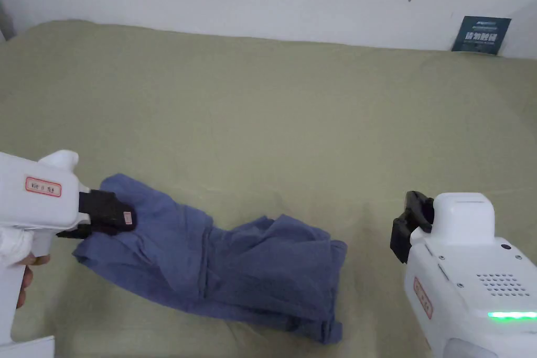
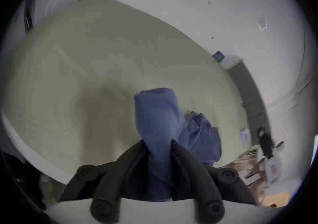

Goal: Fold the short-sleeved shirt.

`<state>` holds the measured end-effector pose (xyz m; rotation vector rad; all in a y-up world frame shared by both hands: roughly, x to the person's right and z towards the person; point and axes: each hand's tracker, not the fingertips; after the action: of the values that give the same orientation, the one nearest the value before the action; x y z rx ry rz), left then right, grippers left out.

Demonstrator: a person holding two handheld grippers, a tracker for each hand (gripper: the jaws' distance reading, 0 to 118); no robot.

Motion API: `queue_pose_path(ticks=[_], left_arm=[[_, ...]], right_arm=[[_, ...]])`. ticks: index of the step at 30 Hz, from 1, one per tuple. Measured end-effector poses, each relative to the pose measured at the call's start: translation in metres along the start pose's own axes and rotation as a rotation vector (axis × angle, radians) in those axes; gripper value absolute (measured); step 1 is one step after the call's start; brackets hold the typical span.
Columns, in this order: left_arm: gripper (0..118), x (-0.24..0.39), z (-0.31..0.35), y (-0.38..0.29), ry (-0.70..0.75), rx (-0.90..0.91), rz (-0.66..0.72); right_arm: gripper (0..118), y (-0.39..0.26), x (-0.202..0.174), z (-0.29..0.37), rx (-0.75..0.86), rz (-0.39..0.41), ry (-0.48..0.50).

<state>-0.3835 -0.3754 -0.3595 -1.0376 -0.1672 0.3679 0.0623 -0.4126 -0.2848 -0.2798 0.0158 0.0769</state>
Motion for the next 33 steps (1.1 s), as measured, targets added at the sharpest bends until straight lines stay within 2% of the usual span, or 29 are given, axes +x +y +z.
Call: queue_pose_path(ticks=[6, 14, 15, 16, 17, 18, 21, 23, 24, 25, 26, 29, 33], left_arm=[[12, 0.071, -0.021, -0.002, 0.05, -0.056, -0.205], [13, 0.187, -0.11, -0.028, 0.054, -0.172, -0.417], [21, 0.198, -0.123, -0.033, 0.048, -0.177, -0.449], [46, 0.205, -0.135, -0.036, 0.006, -0.168, -0.456], [87, 0.21, -0.141, -0.043, -0.032, -0.176, -0.451], [118, 0.213, -0.15, -0.045, -0.046, -0.203, -0.441], [100, 0.21, -0.142, -0.045, -0.118, -0.126, -0.339], [93, 0.197, -0.129, -0.042, -0.177, -0.093, -0.26], [66, 0.186, -0.12, -0.041, -0.243, -0.057, -0.215], [29, 0.177, -0.113, -0.034, -0.304, -0.038, -0.172], [0, 0.169, -0.11, -0.033, -0.339, -0.041, -0.128], [0, 0.142, -0.111, -0.038, -0.515, -0.075, -0.054], [0, 0.12, -0.15, -0.053, -0.594, -0.163, 0.048]], right_arm=[[6, 0.006, -0.007, 0.001, 0.034, -0.018, -0.005], [6, 0.001, 0.0, 0.009, 0.028, -0.005, -0.013], [6, 0.0, 0.003, 0.009, 0.02, -0.001, -0.014], [6, -0.002, 0.004, 0.009, 0.012, 0.001, -0.015], [6, -0.004, 0.006, 0.01, 0.009, 0.003, -0.017], [6, -0.005, 0.008, 0.009, 0.004, 0.006, -0.025], [6, -0.01, 0.016, 0.008, -0.011, 0.006, -0.036], [6, -0.011, 0.02, 0.007, -0.02, -0.001, -0.045], [6, -0.012, 0.022, 0.006, -0.025, -0.012, -0.046], [6, -0.013, 0.024, 0.005, -0.028, -0.022, -0.05], [6, -0.013, 0.025, 0.005, -0.029, -0.028, -0.05], [6, -0.016, 0.025, 0.002, -0.036, -0.03, -0.056], [6, -0.019, 0.024, 0.001, -0.055, -0.045, -0.051]])
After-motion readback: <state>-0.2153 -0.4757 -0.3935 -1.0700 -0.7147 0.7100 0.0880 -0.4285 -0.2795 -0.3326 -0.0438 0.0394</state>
